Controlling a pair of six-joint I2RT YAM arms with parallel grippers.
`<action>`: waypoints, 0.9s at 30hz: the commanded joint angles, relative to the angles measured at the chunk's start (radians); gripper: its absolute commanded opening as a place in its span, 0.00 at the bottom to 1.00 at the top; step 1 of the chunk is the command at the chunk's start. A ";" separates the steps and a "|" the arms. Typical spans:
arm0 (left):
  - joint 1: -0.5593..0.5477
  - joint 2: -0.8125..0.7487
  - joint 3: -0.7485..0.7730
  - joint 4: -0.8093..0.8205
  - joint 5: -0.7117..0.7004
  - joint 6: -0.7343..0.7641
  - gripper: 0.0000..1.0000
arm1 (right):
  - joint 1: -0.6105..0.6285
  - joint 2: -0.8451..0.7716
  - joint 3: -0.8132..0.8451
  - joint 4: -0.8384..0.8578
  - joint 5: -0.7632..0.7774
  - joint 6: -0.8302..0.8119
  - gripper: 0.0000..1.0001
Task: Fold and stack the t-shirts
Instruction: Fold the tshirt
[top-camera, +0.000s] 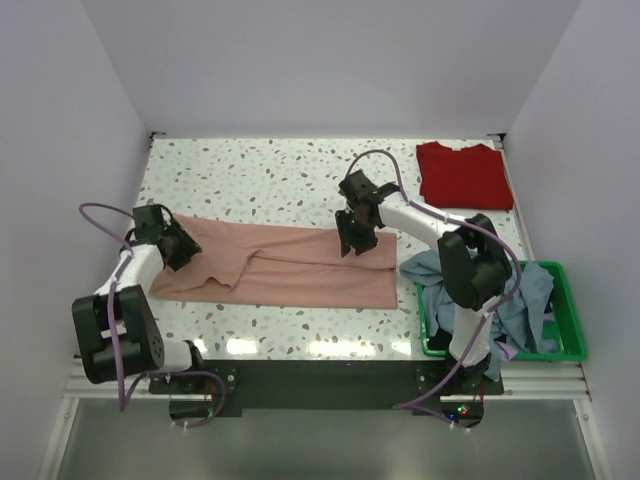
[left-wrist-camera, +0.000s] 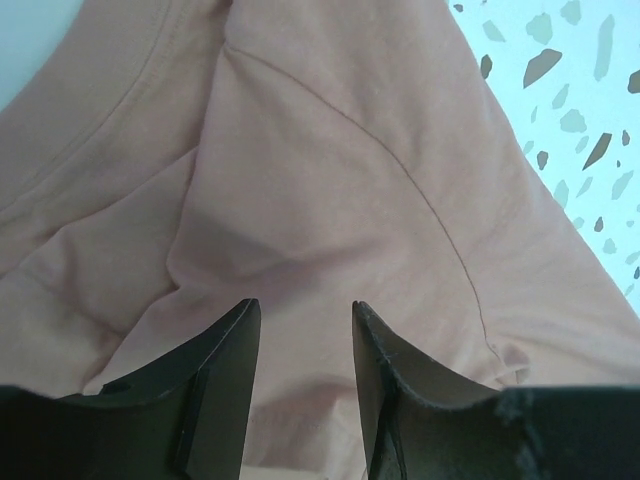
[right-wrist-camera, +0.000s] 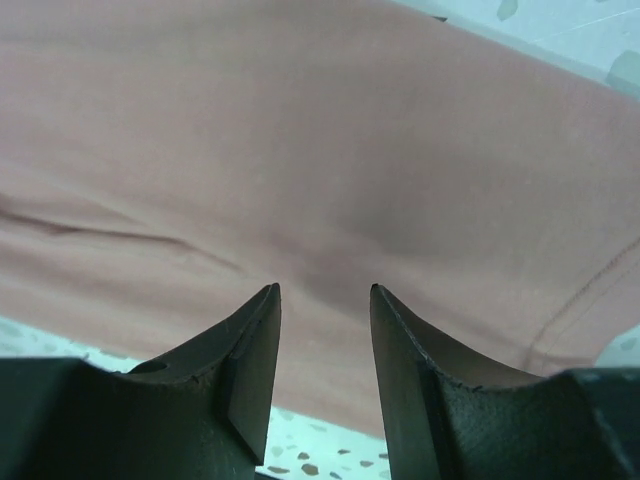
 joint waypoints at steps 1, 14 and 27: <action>0.007 0.048 0.012 0.139 0.049 0.055 0.46 | -0.007 0.051 0.023 0.033 0.024 0.020 0.44; -0.049 0.237 0.007 0.214 0.085 0.105 0.42 | -0.174 0.164 -0.030 0.082 0.050 0.020 0.44; -0.217 0.283 0.228 0.113 0.057 0.041 0.44 | -0.274 0.207 0.206 -0.033 0.072 -0.095 0.44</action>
